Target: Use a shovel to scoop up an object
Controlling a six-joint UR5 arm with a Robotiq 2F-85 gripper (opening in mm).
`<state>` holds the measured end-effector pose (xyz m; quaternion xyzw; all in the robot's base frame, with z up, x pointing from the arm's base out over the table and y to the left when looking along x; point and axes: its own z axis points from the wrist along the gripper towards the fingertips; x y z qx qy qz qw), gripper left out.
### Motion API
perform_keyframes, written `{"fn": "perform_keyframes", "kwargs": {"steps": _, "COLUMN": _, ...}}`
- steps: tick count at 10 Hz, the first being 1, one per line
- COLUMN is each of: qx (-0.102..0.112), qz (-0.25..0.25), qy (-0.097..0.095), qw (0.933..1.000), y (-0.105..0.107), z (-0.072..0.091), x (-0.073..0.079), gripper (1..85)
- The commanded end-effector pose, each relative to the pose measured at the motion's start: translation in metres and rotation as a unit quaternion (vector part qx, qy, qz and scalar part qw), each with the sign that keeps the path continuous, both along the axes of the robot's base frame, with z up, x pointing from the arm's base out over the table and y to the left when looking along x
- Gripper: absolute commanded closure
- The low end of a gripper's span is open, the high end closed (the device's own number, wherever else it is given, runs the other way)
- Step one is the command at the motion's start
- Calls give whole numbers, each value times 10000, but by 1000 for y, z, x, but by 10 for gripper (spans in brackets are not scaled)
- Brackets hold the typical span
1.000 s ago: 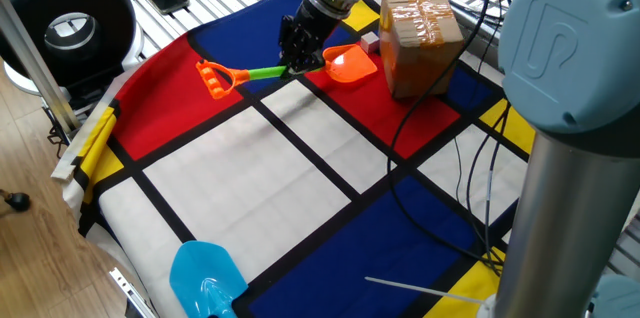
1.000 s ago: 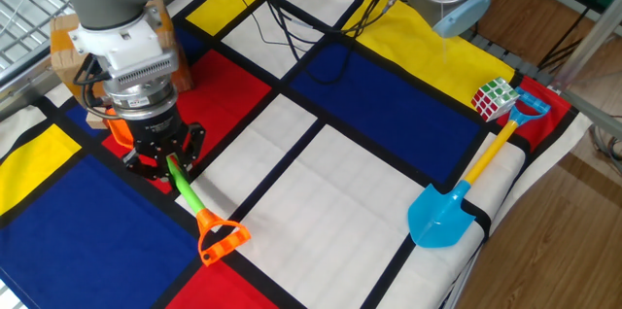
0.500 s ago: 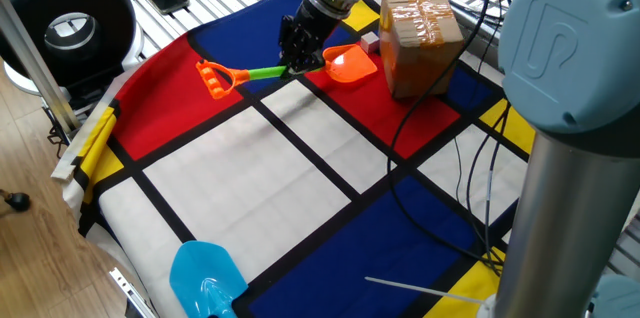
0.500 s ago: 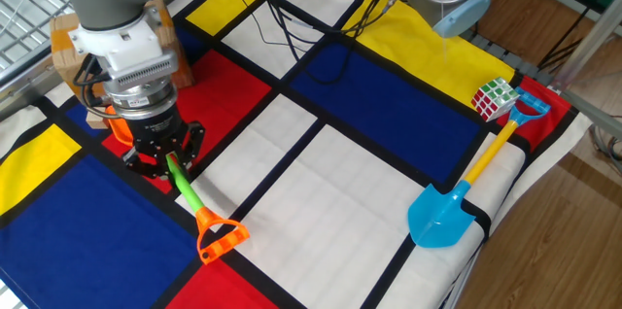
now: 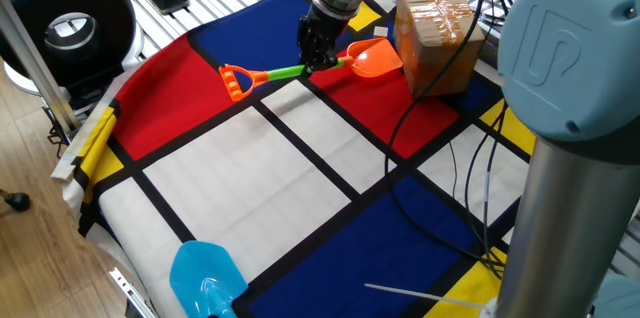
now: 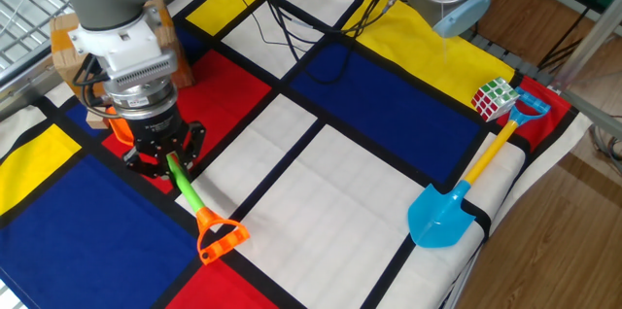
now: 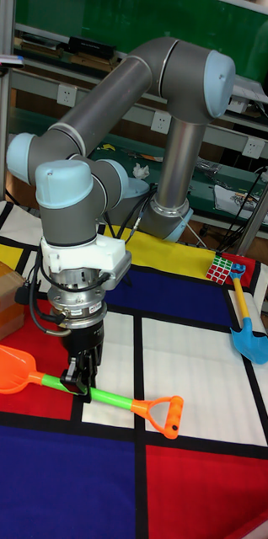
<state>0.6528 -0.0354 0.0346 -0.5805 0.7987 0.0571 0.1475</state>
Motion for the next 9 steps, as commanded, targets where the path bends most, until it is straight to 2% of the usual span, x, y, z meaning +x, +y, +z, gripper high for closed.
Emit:
{"fn": "perform_keyframes", "kwargs": {"steps": 1, "qx": -97, "qz": -65, "qy": 44, "qw": 9999, "y": -7, "z": 0, "x": -1, "gripper": 847}}
{"fn": "perform_keyframes", "kwargs": {"steps": 2, "qx": 41, "qz": -54, "qy": 82, "qw": 9999, "y": 0, "z": 1, "x": -3, "gripper": 847}}
{"fn": "perform_keyframes", "kwargs": {"steps": 4, "qx": -6, "qz": -19, "qy": 40, "qw": 10000, "y": -2, "z": 1, "x": -2, "gripper": 847}}
{"fn": "perform_keyframes", "kwargs": {"steps": 6, "qx": 120, "qz": -78, "qy": 50, "qw": 9999, "y": 4, "z": 3, "x": -1, "gripper": 847}}
{"fn": "perform_keyframes", "kwargs": {"steps": 8, "qx": 33, "qz": -12, "qy": 62, "qw": 10000, "y": 0, "z": 1, "x": -3, "gripper": 847}}
{"fn": "perform_keyframes", "kwargs": {"steps": 9, "qx": 122, "qz": -41, "qy": 71, "qw": 9999, "y": 4, "z": 2, "x": -3, "gripper": 847}}
